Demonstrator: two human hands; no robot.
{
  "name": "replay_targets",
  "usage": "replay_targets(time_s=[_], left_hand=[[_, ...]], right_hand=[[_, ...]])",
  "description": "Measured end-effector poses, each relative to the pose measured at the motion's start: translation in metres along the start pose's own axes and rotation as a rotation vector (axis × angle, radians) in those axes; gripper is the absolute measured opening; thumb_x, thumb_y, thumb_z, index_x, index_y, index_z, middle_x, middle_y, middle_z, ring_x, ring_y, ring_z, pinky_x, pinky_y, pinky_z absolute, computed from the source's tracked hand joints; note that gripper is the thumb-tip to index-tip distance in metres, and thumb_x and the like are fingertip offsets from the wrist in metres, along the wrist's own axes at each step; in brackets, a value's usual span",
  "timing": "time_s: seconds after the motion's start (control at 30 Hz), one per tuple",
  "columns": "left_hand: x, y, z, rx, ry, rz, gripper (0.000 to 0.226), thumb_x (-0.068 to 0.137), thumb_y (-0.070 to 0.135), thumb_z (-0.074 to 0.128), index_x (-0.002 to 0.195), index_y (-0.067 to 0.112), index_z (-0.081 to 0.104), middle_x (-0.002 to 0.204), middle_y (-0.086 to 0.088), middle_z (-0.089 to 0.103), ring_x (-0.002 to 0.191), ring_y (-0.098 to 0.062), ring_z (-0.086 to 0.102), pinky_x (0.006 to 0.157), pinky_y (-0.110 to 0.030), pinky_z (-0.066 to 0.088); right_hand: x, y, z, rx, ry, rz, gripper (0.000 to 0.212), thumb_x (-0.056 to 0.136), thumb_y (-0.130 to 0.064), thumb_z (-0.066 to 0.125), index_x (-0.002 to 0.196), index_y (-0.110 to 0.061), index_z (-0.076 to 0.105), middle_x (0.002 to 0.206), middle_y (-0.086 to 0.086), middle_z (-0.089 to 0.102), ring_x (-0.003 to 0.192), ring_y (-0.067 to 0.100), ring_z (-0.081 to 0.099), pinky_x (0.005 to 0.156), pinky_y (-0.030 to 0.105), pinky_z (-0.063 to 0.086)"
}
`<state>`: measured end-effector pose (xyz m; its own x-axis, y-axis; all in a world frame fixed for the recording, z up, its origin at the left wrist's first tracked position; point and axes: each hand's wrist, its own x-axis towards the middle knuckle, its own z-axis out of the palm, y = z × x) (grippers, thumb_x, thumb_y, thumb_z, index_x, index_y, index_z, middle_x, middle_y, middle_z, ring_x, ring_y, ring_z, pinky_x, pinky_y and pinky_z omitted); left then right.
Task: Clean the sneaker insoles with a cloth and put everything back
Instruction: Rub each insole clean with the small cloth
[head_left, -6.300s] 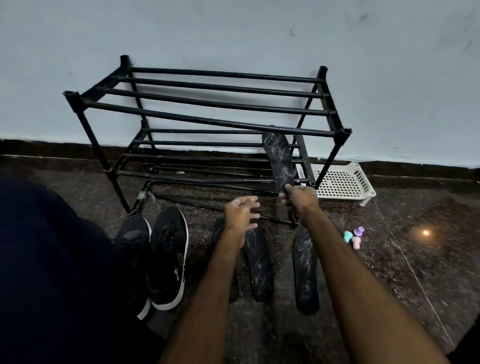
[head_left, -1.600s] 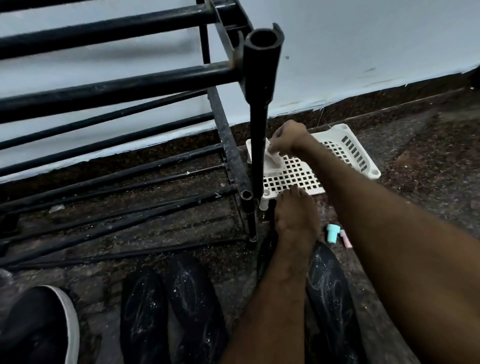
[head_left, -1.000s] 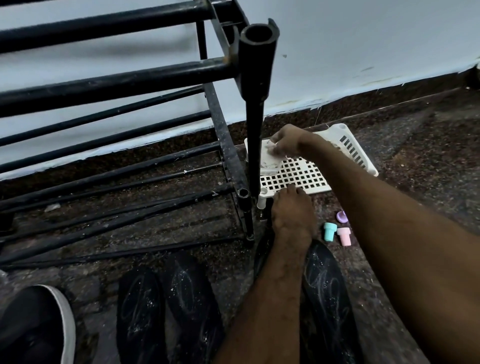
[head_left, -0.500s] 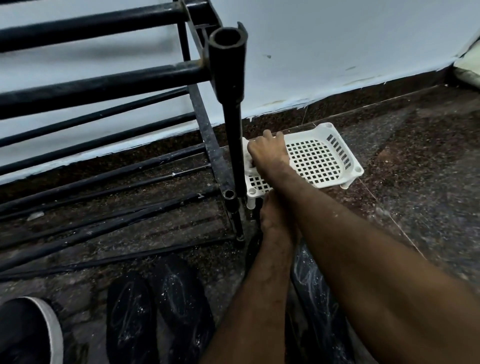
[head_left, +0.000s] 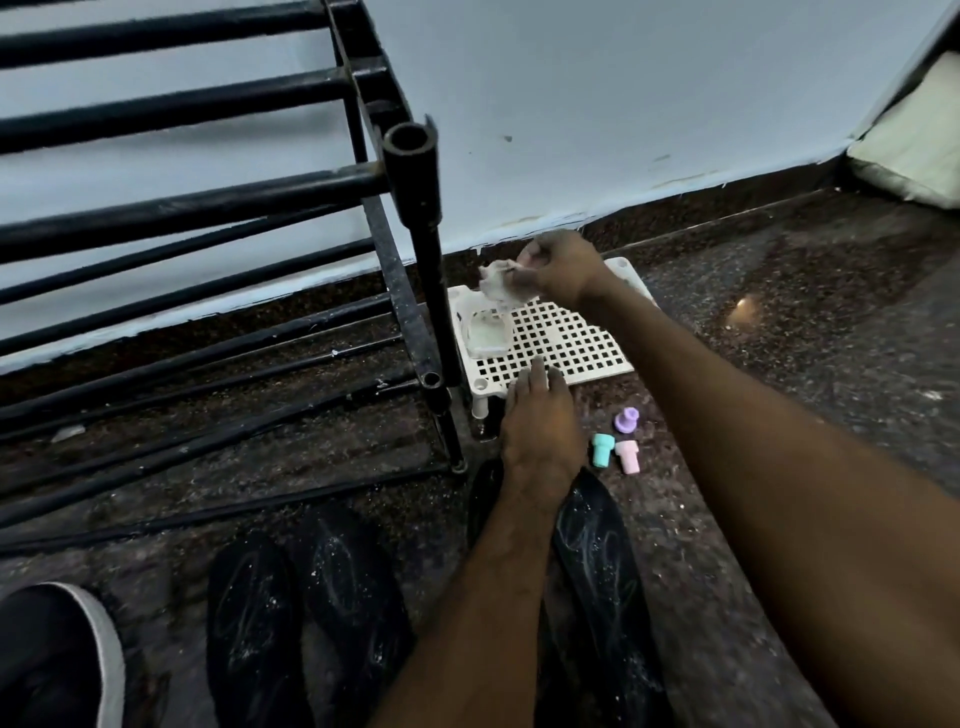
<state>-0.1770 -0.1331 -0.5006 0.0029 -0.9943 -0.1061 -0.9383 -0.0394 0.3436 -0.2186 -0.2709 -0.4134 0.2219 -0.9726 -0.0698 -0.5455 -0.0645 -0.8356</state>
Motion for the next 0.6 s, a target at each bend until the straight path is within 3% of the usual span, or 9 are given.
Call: replay_targets(time_s=[0.1, 0.2, 0.27, 0.37, 0.43, 0.5, 0.6], left_hand=[[-0.032, 0.009, -0.003, -0.154, 0.165, 0.009, 0.051, 0.094, 0.015, 0.053, 0.143, 0.01, 0.044, 0.149, -0.011, 0.043, 0.137, -0.029, 0.04, 0.112, -0.04, 0.035], [-0.064, 0.004, 0.006, -0.253, 0.217, -0.117, 0.033, 0.093, 0.016, 0.053, 0.126, 0.017, 0.056, 0.124, -0.006, 0.056, 0.115, -0.028, 0.055, 0.092, -0.041, 0.047], [-0.085, -0.001, 0.009, -0.293, 0.176, -0.216, 0.024, 0.094, 0.017, 0.052, 0.117, 0.019, 0.06, 0.119, -0.005, 0.059, 0.112, -0.029, 0.056, 0.09, -0.04, 0.046], [-0.109, -0.005, 0.009, -0.32, 0.051, -0.343, 0.016, 0.096, 0.02, 0.049, 0.105, 0.02, 0.062, 0.113, -0.006, 0.067, 0.105, -0.033, 0.062, 0.086, -0.038, 0.049], [-0.122, -0.002, 0.01, -0.278, -0.024, -0.354, 0.017, 0.096, 0.021, 0.047, 0.101, 0.016, 0.063, 0.107, -0.01, 0.069, 0.099, -0.035, 0.065, 0.083, -0.039, 0.052], [-0.132, 0.003, 0.014, -0.25, -0.07, -0.36, 0.019, 0.095, 0.022, 0.047, 0.099, 0.014, 0.064, 0.105, -0.012, 0.069, 0.098, -0.036, 0.065, 0.083, -0.042, 0.054], [-0.142, 0.012, 0.022, -0.245, -0.154, -0.418, 0.022, 0.096, 0.026, 0.05, 0.107, 0.013, 0.063, 0.112, -0.014, 0.067, 0.106, -0.036, 0.063, 0.088, -0.041, 0.052]], right_hand=[[-0.036, 0.012, -0.033, 0.298, 0.074, 0.067, 0.017, 0.083, 0.0, 0.071, 0.079, -0.014, 0.062, 0.085, 0.008, 0.066, 0.075, 0.018, 0.063, 0.065, 0.026, 0.056], [-0.092, 0.047, -0.055, 0.445, 0.105, 0.193, 0.016, 0.083, -0.003, 0.074, 0.093, -0.013, 0.066, 0.1, 0.018, 0.071, 0.086, 0.027, 0.066, 0.084, 0.043, 0.057], [-0.143, 0.072, -0.064, 0.476, 0.111, 0.259, 0.019, 0.084, -0.002, 0.073, 0.102, -0.005, 0.066, 0.099, 0.018, 0.07, 0.084, 0.024, 0.064, 0.081, 0.036, 0.057], [-0.217, 0.111, -0.056, 0.433, 0.175, 0.35, 0.021, 0.084, 0.003, 0.071, 0.104, 0.001, 0.069, 0.08, 0.002, 0.071, 0.067, 0.01, 0.062, 0.061, 0.017, 0.052], [-0.25, 0.139, -0.04, 0.464, 0.236, 0.428, 0.016, 0.081, 0.004, 0.073, 0.097, 0.002, 0.07, 0.077, 0.005, 0.073, 0.063, 0.011, 0.062, 0.06, 0.022, 0.051], [-0.268, 0.16, -0.024, 0.491, 0.261, 0.488, 0.014, 0.08, 0.004, 0.074, 0.09, -0.003, 0.069, 0.09, 0.018, 0.072, 0.073, 0.021, 0.062, 0.07, 0.031, 0.051], [-0.286, 0.177, -0.014, 0.543, 0.25, 0.526, 0.019, 0.083, 0.006, 0.07, 0.101, 0.007, 0.065, 0.094, 0.024, 0.069, 0.075, 0.021, 0.062, 0.071, 0.031, 0.051]])
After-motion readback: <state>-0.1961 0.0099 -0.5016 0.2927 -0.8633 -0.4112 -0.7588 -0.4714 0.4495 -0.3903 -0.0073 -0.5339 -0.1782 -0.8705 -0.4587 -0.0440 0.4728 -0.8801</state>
